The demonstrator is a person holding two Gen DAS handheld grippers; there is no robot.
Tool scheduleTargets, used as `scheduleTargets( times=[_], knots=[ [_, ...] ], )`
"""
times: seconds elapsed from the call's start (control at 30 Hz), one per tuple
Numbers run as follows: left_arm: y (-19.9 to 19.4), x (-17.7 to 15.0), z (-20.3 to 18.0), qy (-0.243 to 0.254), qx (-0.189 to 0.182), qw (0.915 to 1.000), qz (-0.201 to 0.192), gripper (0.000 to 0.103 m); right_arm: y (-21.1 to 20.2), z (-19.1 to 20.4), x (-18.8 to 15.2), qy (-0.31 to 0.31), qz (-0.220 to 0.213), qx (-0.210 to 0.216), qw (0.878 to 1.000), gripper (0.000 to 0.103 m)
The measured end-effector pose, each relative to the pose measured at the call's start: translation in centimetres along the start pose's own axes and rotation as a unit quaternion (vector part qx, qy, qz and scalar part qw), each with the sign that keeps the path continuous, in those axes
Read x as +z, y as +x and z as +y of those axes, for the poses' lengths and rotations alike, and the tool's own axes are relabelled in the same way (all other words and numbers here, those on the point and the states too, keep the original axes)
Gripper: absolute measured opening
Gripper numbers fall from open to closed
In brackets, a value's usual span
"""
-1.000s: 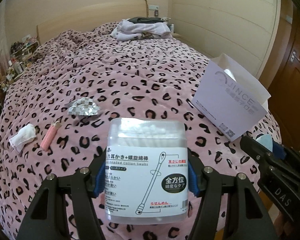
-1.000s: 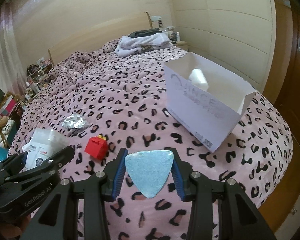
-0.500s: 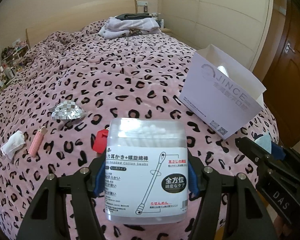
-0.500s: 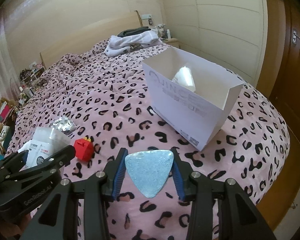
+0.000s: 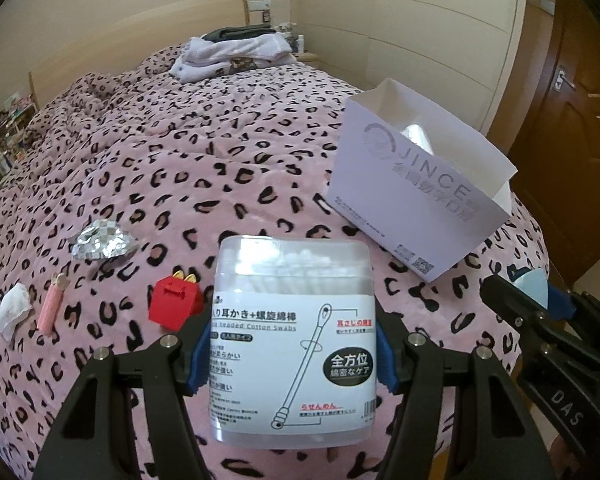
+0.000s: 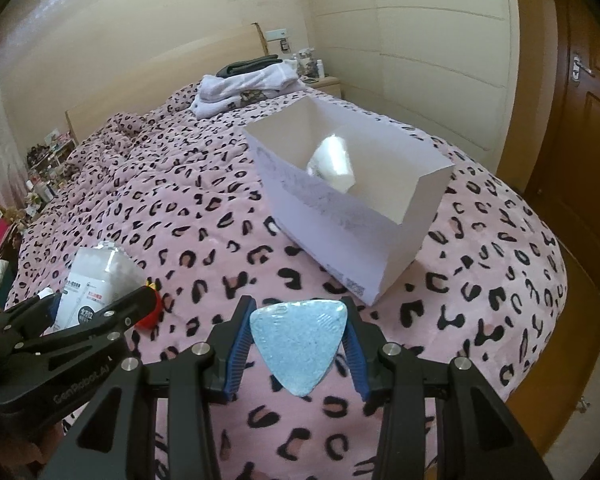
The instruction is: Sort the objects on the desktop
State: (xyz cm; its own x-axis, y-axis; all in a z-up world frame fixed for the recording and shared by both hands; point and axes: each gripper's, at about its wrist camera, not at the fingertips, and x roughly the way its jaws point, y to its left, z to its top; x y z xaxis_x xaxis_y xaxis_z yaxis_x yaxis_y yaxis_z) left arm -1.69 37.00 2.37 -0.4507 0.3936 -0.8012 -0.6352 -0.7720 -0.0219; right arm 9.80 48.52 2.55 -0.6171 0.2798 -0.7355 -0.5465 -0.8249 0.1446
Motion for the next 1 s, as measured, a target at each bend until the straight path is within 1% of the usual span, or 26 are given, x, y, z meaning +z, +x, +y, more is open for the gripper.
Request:
scheduleTargets(
  times=[0.27, 0.53, 0.77, 1.0],
  knots=[
    [0.8, 2.3, -2.0, 0.023, -0.036, 0.9991, 0.0, 0.064, -0.6, -1.5, 1.3, 0.006, -0.012, -0.01, 1.0, 0.043],
    [1.7, 4.2, -3.3, 0.049, -0.044, 0.9978, -0.001, 0.064, -0.6, -2.1, 2.4, 0.01, -0.02, -0.016, 1.0, 0.043],
    [2.3, 5.3, -4.5, 0.072, -0.05, 0.9962, -0.002, 0.064, -0.5, -2.3, 3.6, 0.012, -0.026, -0.023, 0.999, 0.043],
    [2.8, 7.3, -5.4, 0.094, -0.067, 0.9933, -0.003, 0.064, -0.5, -3.1, 4.7, 0.016, -0.032, -0.028, 0.999, 0.043]
  ],
)
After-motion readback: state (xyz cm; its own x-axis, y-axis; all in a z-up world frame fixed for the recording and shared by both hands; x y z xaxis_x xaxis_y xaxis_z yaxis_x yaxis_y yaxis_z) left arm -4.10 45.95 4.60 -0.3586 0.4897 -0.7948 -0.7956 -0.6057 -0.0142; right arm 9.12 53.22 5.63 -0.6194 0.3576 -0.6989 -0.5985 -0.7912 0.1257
